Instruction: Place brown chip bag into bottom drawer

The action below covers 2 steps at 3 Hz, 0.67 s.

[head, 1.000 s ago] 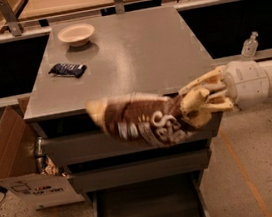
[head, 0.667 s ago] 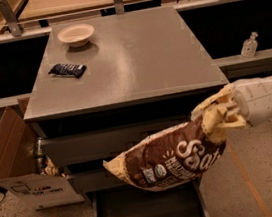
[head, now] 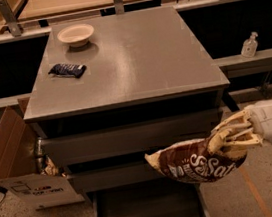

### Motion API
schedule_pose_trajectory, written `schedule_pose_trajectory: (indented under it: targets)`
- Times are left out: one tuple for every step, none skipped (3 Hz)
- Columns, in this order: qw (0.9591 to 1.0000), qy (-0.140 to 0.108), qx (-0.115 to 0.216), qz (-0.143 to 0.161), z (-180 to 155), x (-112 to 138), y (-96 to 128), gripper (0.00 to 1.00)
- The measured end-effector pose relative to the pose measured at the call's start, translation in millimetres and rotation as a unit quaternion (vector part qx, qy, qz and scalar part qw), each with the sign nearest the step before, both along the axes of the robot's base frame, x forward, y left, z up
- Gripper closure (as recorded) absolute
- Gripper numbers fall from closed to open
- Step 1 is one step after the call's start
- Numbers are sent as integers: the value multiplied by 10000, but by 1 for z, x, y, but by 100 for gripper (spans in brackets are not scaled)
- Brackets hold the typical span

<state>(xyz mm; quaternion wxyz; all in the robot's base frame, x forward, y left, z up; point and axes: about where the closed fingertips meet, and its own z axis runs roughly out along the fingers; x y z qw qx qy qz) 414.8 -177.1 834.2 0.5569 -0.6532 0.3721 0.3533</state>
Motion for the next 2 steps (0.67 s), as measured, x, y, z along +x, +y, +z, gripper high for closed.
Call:
schedule_pose_trajectory:
  targets:
    - [9990,186,-262,-310,-36,23,-14,100]
    - [9989,197,-285,-325,-39,24,-14,100]
